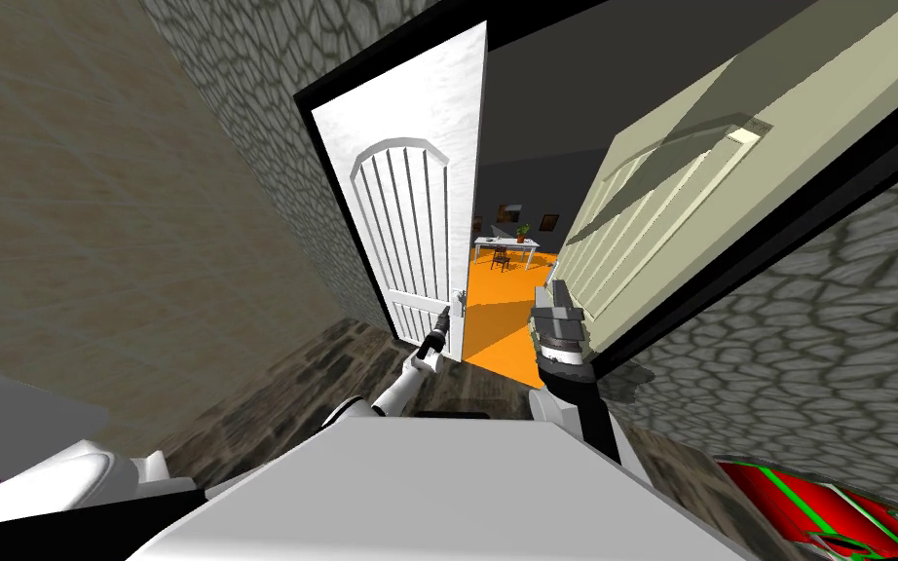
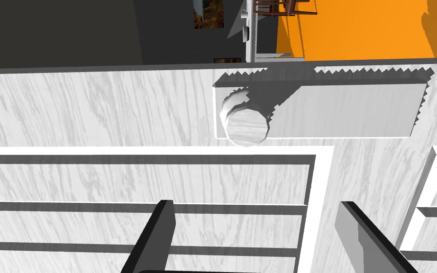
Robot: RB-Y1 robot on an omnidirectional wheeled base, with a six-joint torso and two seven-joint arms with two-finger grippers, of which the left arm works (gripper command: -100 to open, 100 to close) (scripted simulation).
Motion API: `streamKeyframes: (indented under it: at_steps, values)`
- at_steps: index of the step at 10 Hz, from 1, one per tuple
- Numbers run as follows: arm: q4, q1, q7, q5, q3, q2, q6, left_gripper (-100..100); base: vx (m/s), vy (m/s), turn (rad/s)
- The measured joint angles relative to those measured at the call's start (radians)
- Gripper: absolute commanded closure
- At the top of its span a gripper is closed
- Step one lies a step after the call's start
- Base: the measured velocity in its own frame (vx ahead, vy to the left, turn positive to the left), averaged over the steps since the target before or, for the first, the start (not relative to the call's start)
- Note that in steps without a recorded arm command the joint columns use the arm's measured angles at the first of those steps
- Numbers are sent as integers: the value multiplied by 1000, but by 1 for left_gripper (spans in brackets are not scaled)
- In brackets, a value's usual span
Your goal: Push the door open
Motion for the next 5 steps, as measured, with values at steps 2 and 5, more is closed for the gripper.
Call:
streamKeyframes:
  at_steps: [2, 5]
  values:
    - [11, -11, 2, 1, 6, 33, -1, -100, 169, -28, -22]
    - [15, -8, 4, 0, 10, 62, -5, -100, 190, -79, -20]
